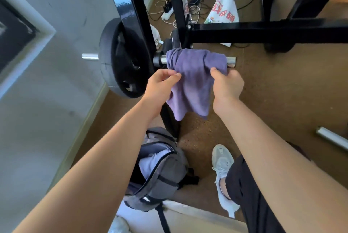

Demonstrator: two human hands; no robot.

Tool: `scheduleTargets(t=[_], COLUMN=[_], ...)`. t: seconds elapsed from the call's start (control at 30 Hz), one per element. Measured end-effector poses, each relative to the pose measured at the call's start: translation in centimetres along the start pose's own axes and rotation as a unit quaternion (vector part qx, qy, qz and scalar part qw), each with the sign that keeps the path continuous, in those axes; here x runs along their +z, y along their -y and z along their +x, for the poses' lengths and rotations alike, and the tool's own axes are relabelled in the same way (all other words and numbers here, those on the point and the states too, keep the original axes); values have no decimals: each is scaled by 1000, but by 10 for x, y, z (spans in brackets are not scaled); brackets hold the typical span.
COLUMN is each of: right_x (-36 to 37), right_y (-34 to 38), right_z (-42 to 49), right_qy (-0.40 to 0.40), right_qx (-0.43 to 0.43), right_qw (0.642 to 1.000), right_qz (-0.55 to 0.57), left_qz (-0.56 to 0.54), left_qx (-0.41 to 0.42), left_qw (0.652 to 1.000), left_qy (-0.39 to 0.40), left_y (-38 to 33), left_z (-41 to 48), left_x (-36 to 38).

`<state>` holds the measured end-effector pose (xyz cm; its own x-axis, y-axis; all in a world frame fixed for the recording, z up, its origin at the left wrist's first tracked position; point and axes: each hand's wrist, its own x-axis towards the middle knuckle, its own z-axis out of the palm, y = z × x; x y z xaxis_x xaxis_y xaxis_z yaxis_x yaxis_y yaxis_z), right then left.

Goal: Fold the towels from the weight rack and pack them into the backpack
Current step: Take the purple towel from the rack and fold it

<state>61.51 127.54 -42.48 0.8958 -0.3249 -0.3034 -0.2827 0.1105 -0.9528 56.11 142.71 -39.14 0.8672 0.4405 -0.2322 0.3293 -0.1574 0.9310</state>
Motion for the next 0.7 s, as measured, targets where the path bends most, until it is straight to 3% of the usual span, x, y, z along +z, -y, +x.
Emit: scheduleTargets(t=[0.17, 0.33, 0.4, 0.5, 0.7], right_x=[0, 2, 1, -4, -12], right_y=[3, 13, 17, 24, 20], right_z=[-16, -28, -30, -28, -6], right_qy=[25, 175, 185, 119, -94], right_qx=[-75, -82, -65, -60, -46], right_qw=[995, 981, 979, 986, 987], right_qz=[-61, 19, 53, 103, 125], left_qz=[2, 38, 38, 2, -25], left_qx=[-5, 3, 4, -10, -11], left_qw=[1000, 999, 999, 999, 979], left_qy=[-31, -4, -7, -42, -203], left_y=[0, -4, -3, -1, 4], left_z=[3, 0, 0, 2, 8], left_x=[0, 4, 5, 2, -16])
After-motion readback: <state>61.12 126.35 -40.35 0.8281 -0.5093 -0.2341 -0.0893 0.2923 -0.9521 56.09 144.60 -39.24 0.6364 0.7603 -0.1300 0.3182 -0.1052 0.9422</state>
